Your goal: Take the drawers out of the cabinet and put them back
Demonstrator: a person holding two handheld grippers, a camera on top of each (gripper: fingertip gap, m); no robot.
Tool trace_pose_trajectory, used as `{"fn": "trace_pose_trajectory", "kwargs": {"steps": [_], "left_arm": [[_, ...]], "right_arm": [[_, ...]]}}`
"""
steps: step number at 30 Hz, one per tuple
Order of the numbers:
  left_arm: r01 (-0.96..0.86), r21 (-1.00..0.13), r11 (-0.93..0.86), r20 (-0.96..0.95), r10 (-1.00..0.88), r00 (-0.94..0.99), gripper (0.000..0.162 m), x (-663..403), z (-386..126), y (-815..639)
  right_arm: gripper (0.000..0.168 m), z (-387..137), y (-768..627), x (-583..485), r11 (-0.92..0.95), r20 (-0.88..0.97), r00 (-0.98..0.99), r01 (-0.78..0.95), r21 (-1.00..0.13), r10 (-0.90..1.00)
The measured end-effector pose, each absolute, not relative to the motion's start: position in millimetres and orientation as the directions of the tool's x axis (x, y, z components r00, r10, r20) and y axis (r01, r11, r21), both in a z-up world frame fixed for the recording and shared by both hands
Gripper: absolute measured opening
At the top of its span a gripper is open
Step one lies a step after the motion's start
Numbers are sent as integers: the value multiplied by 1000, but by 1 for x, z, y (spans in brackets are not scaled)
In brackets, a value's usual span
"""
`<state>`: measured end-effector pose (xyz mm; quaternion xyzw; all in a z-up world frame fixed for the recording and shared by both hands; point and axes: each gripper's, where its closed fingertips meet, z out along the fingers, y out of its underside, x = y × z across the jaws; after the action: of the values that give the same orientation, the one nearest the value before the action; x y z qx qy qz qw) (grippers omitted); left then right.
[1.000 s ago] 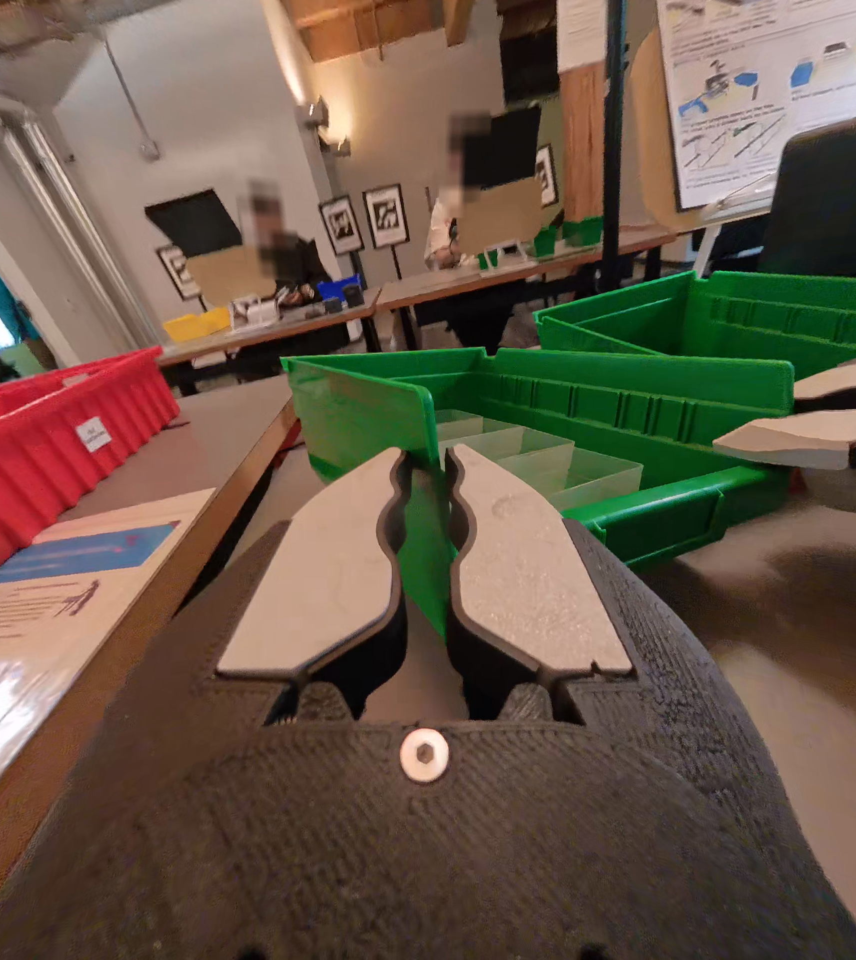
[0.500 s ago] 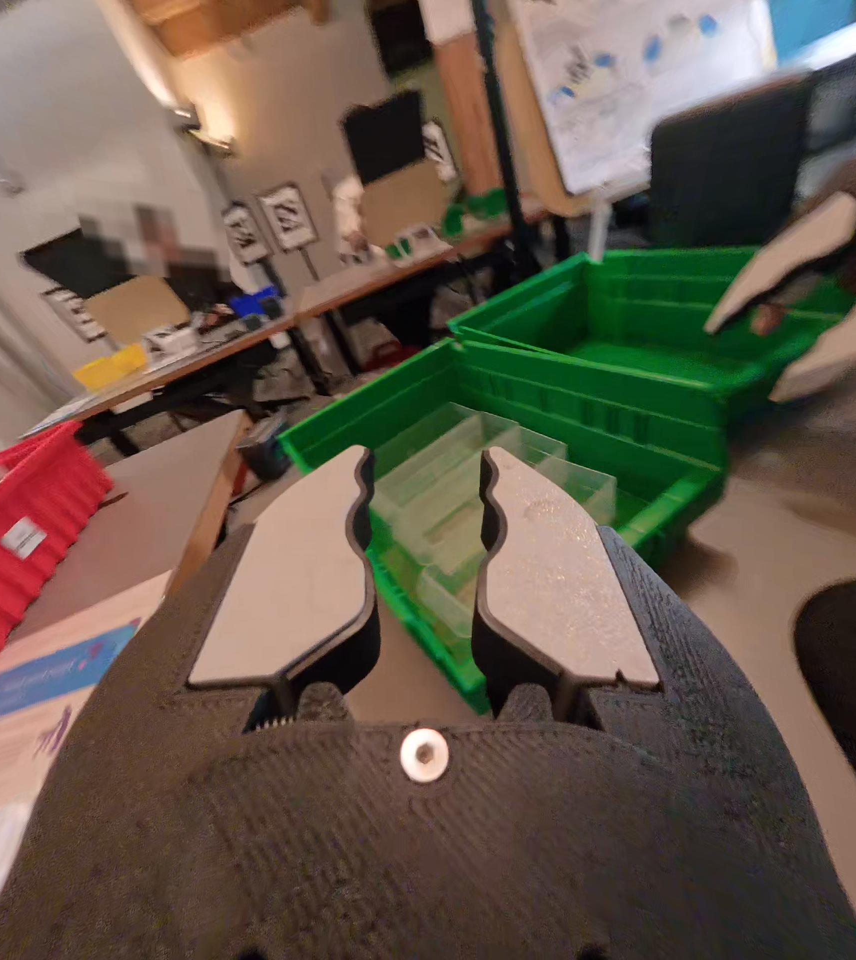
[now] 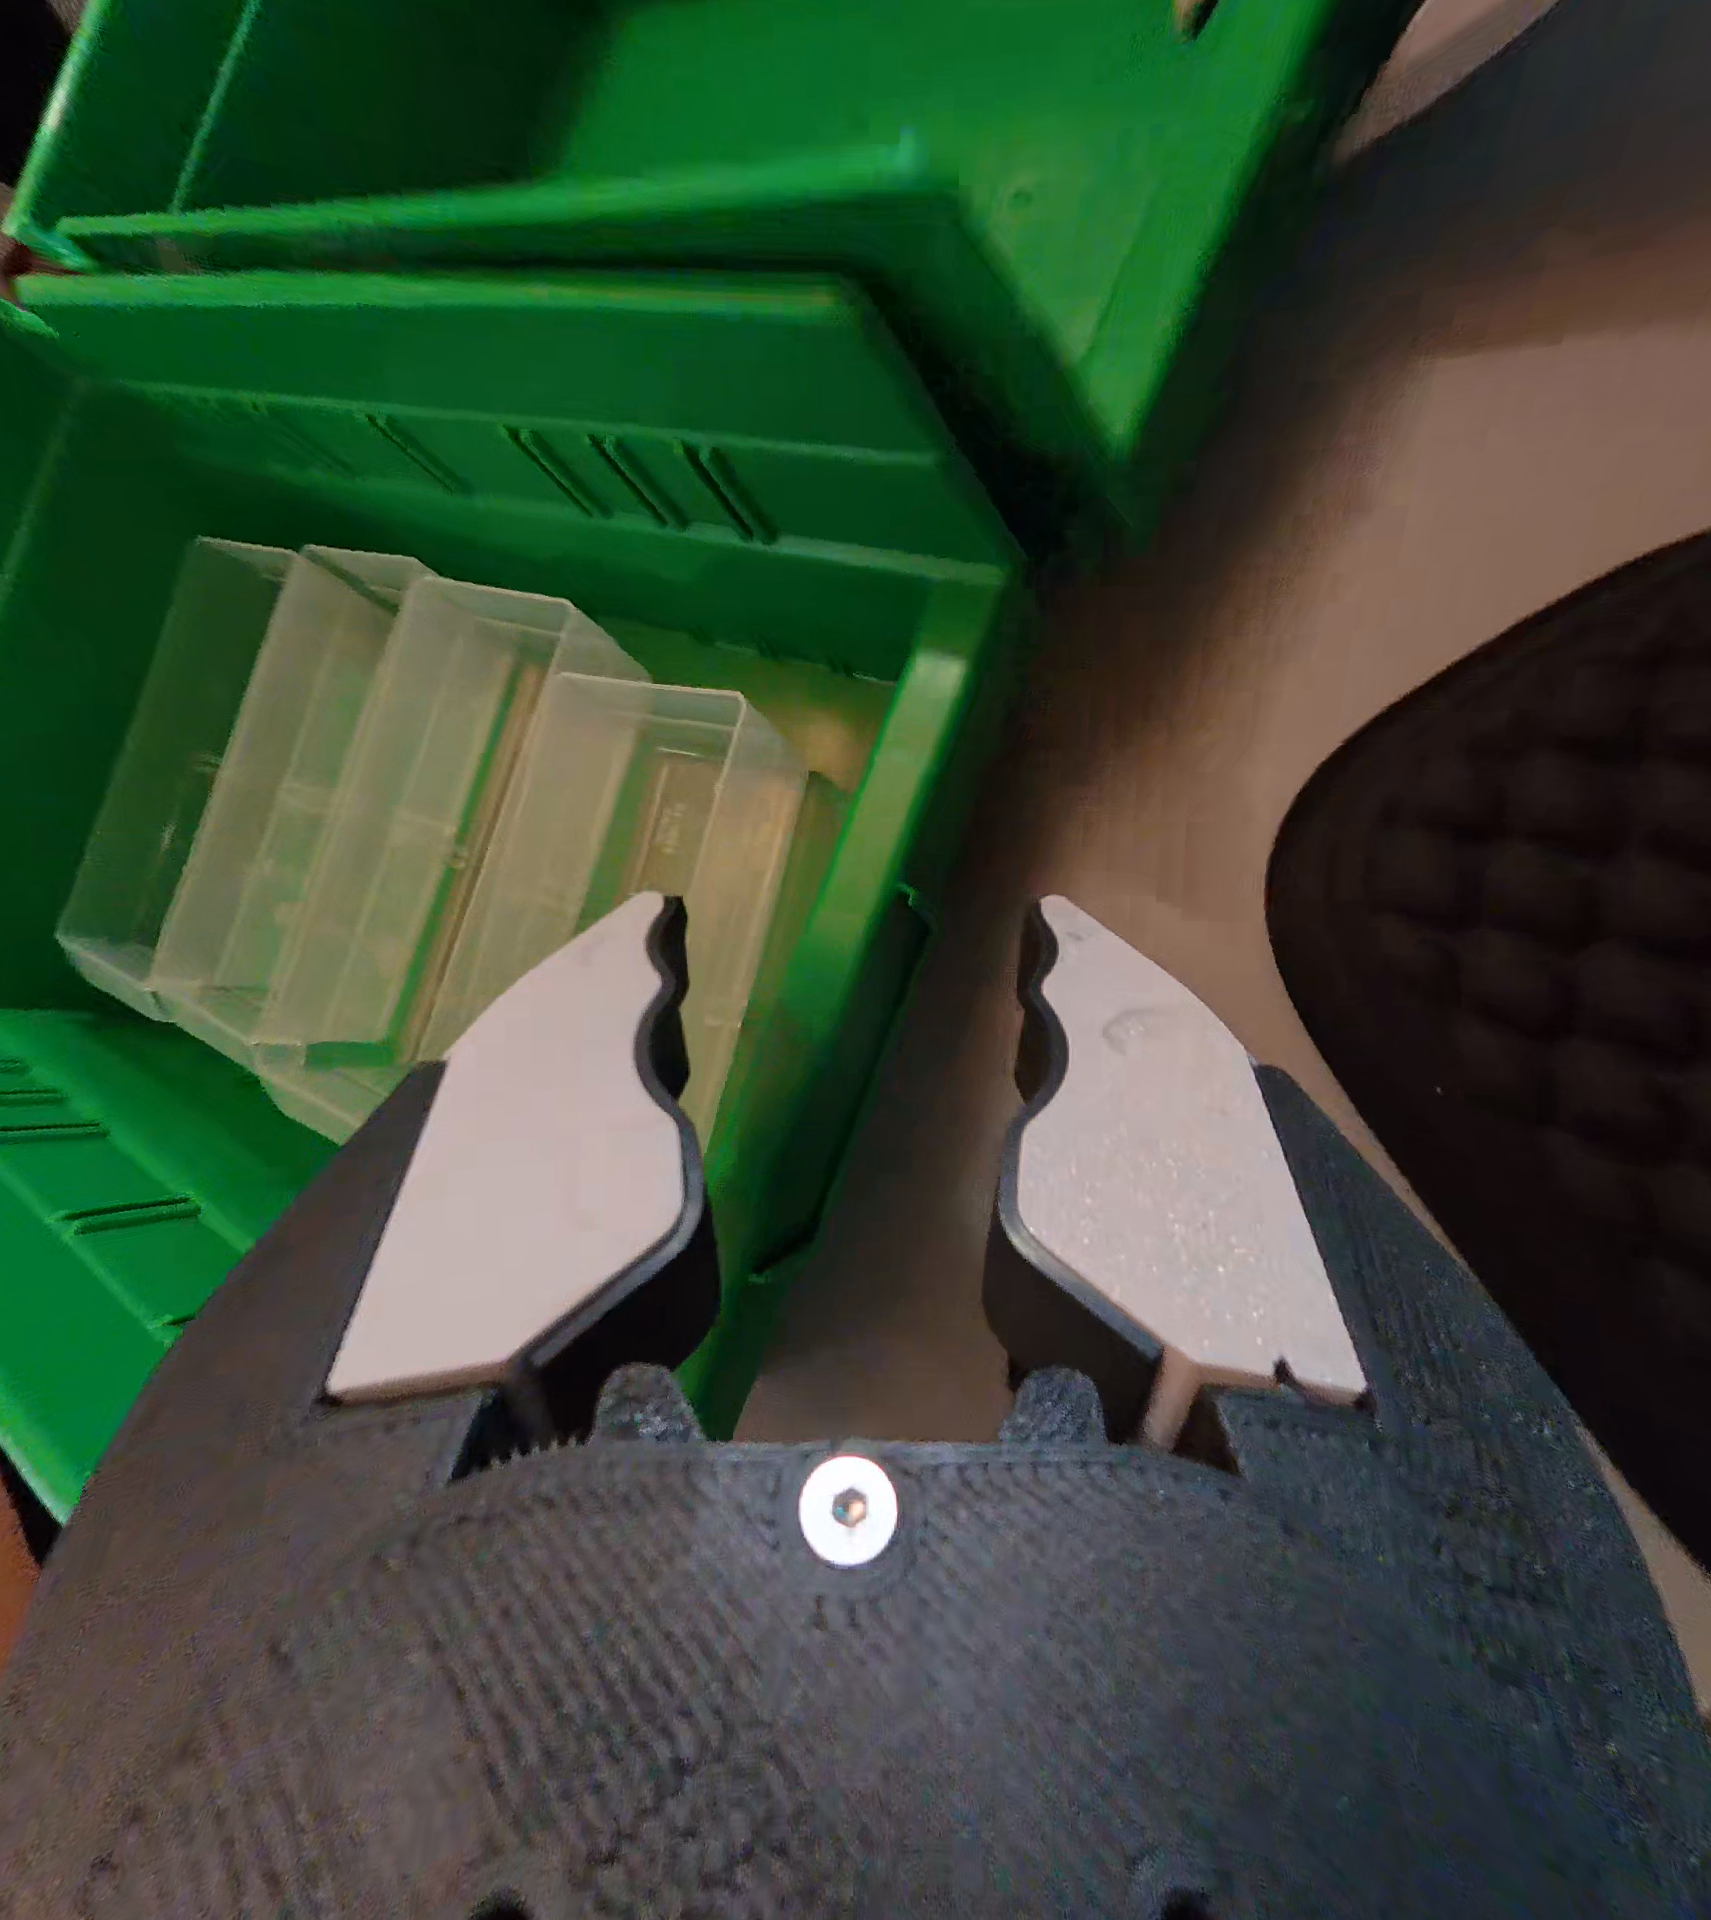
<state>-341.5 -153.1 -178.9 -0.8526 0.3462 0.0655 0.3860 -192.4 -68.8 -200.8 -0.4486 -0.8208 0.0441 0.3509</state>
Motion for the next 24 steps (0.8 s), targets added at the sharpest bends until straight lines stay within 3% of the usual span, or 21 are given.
{"fn": "trace_pose_trajectory", "kwargs": {"steps": [6, 13, 19, 24], "left_arm": [[-684, -543, -488, -363, -598, 715, 63, -342, -194, -162], [-765, -478, -431, -513, -570, 642, 59, -343, -198, -148], [-802, -427, -417, -572, -563, 597, 60, -343, -197, -136], [-820, -400, -410, -571, -589, 572, 59, -338, -200, -124]], "right_arm": [[31, -146, -140, -138, 565, 398, -400, 595, -572, 825], [32, -112, -185, -45, 411, 241, -365, 515, -752, 899], [32, -65, -195, 38, 232, 179, -170, 383, -894, 969], [32, -55, -173, 97, 196, 254, 66, 462, -865, 965]]}}
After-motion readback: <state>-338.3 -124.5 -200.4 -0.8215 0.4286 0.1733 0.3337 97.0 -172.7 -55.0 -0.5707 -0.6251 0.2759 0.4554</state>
